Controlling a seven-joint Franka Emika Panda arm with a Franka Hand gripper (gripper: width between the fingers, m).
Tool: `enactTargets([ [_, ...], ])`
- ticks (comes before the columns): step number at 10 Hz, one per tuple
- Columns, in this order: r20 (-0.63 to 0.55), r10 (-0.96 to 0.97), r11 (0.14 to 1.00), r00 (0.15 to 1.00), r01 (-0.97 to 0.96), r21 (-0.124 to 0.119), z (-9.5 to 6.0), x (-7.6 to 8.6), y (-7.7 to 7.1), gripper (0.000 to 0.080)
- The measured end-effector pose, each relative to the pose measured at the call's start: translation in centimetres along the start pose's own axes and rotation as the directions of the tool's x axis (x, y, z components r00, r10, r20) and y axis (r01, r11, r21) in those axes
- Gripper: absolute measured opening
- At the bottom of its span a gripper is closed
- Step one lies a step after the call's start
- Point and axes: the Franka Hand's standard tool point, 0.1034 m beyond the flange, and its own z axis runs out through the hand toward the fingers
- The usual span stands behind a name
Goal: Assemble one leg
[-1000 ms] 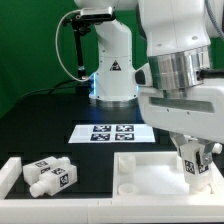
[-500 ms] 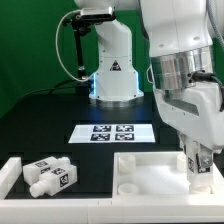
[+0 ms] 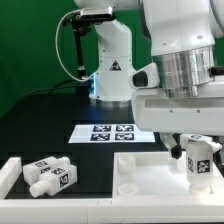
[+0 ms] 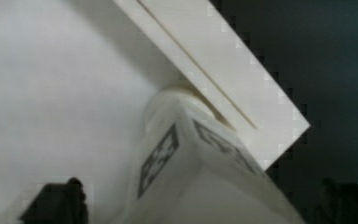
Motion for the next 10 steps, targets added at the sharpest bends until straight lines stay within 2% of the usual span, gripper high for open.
enactTargets([
  [2,-0.003,-0.182,0.983,0.983,0.182,-0.01,0.1,0.0,0.0,0.0649],
  [3,-0.004,-0.464,0.885,0.886,0.463,-0.057,0.4,-0.9,-1.0,0.0649],
  [4,-0.002,-0.507,0.861,0.862,0.506,-0.051,0.4,-1.0,-1.3,0.0649],
  [5,-0.005,-0.463,0.886,0.887,0.462,-0.051,0.4,-0.8,-1.1,0.0649],
  [6,-0.006,-0.46,0.887,0.888,0.459,-0.052,0.4,-0.8,-1.1,0.056],
  [7,-0.008,-0.416,0.908,0.909,0.415,-0.051,0.4,-0.8,-1.1,0.0377],
  [8,-0.009,-0.353,0.934,0.936,0.352,-0.054,0.4,-0.7,-0.9,0.0377],
  [9,-0.014,-0.238,0.97,0.971,0.237,-0.061,0.5,-0.5,-0.5,0.0293],
  [10,-0.021,-0.146,0.988,0.989,0.144,-0.059,0.6,-0.4,-0.5,0.0293],
])
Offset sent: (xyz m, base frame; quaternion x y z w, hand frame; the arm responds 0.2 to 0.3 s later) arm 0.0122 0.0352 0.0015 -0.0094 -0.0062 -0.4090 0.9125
